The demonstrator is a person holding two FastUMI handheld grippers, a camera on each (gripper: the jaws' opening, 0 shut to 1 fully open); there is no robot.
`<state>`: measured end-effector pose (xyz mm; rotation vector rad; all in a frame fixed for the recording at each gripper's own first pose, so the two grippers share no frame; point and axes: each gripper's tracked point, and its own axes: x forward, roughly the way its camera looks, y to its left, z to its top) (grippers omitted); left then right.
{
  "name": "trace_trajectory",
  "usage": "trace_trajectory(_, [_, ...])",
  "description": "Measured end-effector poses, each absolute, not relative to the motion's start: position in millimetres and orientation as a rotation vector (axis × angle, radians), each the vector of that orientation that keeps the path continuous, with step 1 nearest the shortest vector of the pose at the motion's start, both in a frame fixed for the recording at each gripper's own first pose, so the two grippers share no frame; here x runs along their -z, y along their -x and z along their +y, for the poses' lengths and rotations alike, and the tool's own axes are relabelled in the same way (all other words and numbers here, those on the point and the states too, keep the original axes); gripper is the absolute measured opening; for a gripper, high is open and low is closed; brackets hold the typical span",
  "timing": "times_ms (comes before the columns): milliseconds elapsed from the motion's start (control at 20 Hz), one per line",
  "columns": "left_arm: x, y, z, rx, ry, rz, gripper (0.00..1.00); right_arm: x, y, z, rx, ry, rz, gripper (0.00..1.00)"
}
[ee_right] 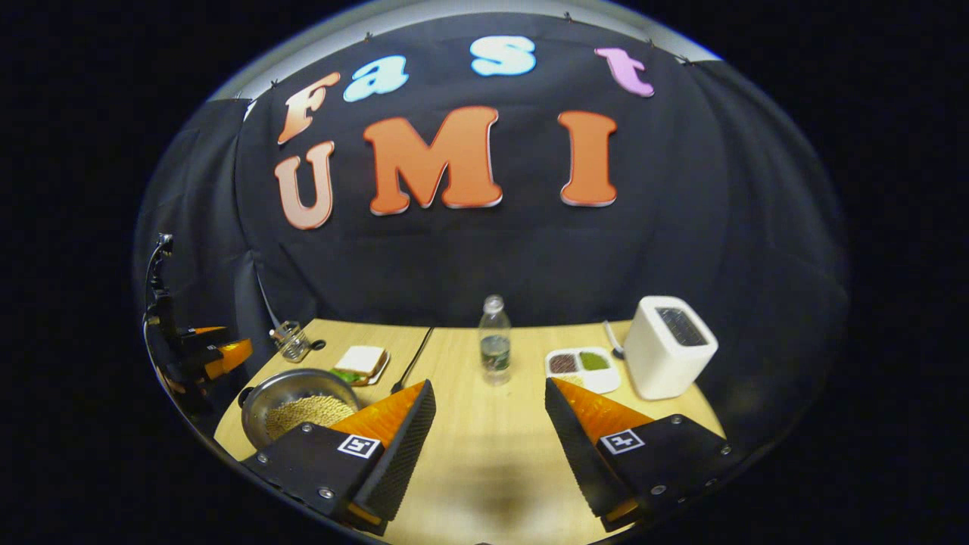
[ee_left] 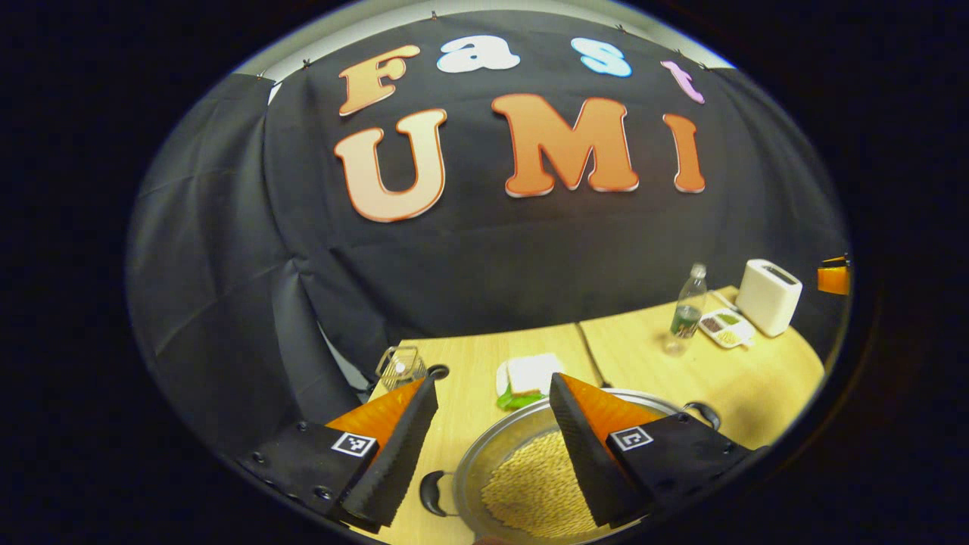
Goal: First push the handle of the pot to place it horizontally, then grasp the pot with both hands and set it on the induction cooktop.
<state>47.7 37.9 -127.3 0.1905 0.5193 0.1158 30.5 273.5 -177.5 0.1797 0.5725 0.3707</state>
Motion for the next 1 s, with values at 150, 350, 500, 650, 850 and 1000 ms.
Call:
trace_trajectory(150, [70,-63,6,-0.099,-0.162,0.407,0.97,127,-52,186,-0.275,-0.104,0.443,0.93])
trace_trajectory(350, [-3,-75,-36,-0.095,-0.105,0.273,0.97,63,-56,90,-0.205,-0.052,0.311,0.94])
trace_trajectory(500, [-54,-77,-63,-0.123,-0.047,0.176,1.0,34,-50,42,-0.17,-0.061,0.256,0.94])
trace_trajectory(650, [-108,-75,-87,-0.126,0.012,0.081,0.94,11,-52,9,-0.144,-0.066,0.201,0.95])
trace_trajectory(850, [-168,-57,-114,-0.121,0.067,-0.049,0.96,-21,-55,-14,-0.149,-0.085,0.129,0.95])
trace_trajectory(1000, [-201,-46,-121,-0.139,0.105,-0.108,0.96,-46,-59,-22,-0.183,-0.082,0.065,0.95])
